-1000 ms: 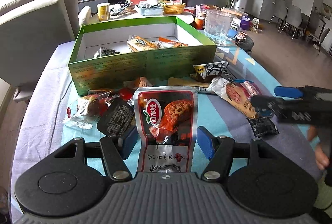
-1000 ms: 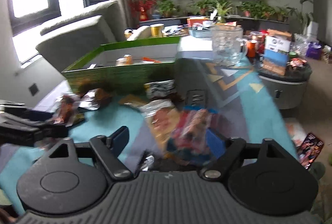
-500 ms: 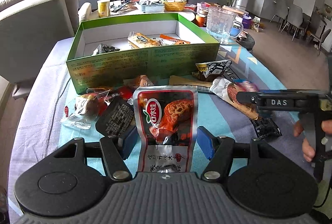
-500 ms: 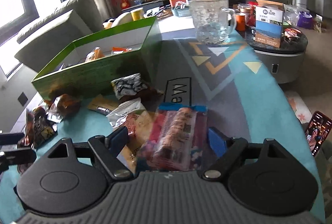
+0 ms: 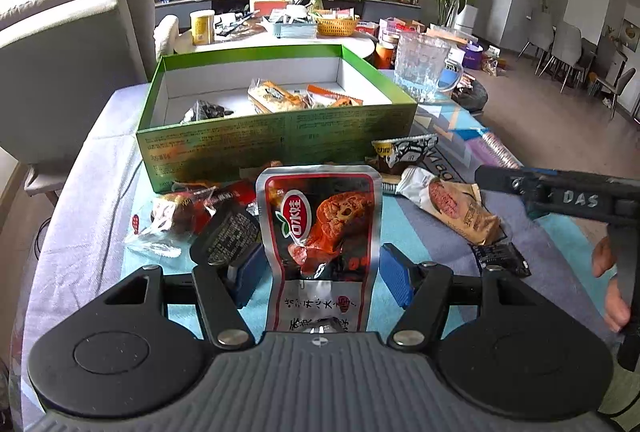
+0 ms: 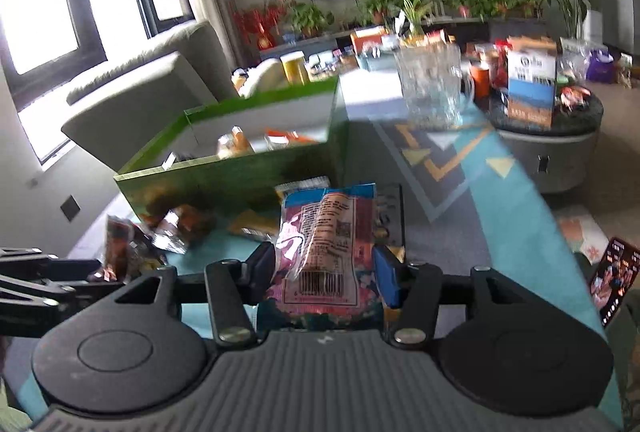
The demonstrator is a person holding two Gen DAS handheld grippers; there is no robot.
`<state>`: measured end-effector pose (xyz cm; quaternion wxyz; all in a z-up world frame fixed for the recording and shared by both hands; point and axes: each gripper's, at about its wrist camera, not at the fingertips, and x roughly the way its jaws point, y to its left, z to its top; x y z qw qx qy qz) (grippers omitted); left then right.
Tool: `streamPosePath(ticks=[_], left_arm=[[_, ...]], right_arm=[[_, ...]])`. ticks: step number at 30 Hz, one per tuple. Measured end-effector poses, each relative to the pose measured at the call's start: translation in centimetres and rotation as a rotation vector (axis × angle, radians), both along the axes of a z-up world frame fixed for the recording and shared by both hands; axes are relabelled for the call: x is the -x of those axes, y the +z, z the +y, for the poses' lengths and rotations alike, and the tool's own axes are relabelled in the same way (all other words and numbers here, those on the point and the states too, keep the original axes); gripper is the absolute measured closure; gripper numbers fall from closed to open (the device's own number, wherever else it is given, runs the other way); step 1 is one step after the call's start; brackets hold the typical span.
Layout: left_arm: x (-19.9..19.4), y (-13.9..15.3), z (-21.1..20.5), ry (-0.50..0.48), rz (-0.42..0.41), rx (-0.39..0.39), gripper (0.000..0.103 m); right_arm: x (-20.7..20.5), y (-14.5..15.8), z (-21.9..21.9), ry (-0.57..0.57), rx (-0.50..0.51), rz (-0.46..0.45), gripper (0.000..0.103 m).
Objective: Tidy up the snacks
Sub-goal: 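Carry both packets over the green box and release the red packet from the left tool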
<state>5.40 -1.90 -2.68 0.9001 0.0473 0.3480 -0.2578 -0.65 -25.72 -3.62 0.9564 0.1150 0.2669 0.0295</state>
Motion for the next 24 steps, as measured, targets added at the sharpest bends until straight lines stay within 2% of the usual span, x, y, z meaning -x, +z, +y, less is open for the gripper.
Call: streamPosePath(ticks=[11, 16, 24], left_arm=[[-2.0, 2.3, 0.8, 0.056, -0.076, 0.023, 0.043], [-3.8, 3.4, 1.5, 0.097, -0.11, 0.068, 0.043], [-7.7, 5.2, 1.4, 0.141, -0.181, 0.086, 0.043]], right_arm=[[-2.1, 3.0, 2.0, 0.08, -0.024, -0.104, 0.061], [-4.0, 4.1, 3.0, 0.105, -0.022, -0.139, 0.061], [-6.6, 5.4, 3.8, 0.12, -0.019, -0.18, 0.061]])
